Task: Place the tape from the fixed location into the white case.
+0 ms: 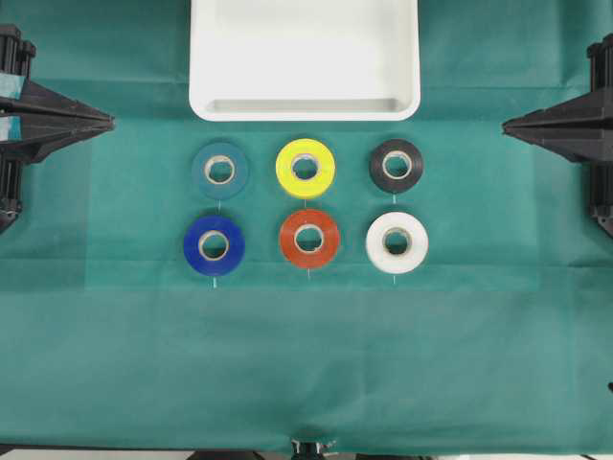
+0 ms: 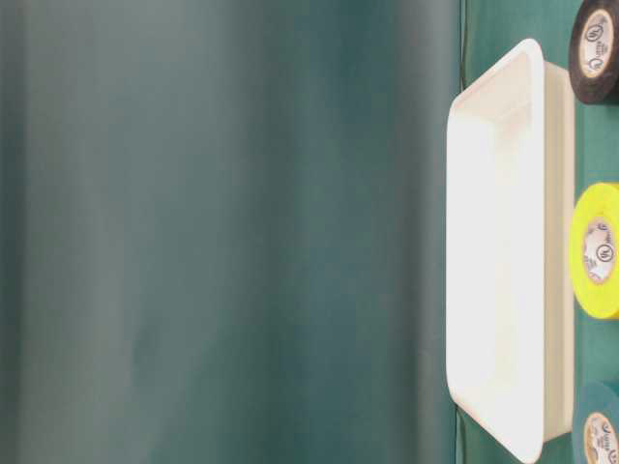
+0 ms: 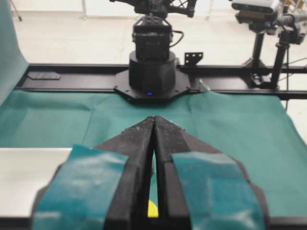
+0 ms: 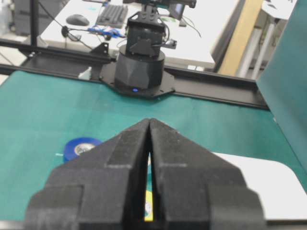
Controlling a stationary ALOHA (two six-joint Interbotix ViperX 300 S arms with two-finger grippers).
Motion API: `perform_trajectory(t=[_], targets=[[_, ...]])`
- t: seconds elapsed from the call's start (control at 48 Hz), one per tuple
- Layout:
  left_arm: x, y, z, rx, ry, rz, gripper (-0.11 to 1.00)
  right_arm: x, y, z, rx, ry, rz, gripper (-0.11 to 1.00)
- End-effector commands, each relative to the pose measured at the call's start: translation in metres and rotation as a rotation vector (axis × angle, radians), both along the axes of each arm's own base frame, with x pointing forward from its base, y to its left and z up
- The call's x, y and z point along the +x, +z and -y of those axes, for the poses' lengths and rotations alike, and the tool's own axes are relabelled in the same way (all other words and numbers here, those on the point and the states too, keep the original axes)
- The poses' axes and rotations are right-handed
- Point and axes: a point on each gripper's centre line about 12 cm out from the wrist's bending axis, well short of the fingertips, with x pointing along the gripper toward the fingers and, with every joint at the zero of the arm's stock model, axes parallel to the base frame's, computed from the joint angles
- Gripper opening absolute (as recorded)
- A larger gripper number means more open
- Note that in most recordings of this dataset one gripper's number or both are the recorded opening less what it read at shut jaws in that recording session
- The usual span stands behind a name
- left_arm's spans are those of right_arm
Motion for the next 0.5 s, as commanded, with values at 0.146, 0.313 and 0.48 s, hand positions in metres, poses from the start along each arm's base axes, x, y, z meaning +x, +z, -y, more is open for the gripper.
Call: perform_trajectory(t=[0.146, 0.313, 0.48], targets=[[0.0031, 0.0071, 0.0007, -0.014, -0.004, -0.011, 0.02, 0.0038, 0.0126, -0.0001, 0.020, 0.001, 0.014, 0.00], [0.0031, 0.0073, 0.0006, -0.015, -0.003, -0.009, 0.02, 0.0041, 0.0119, -0.0001, 0.020, 0.001, 0.009, 0.00], [0.0032, 0.0078, 0.0006, -0.015, -0.003, -0.009, 0.02, 0.0042, 0.0127, -0.0001, 0.020, 0.001, 0.012, 0.00]])
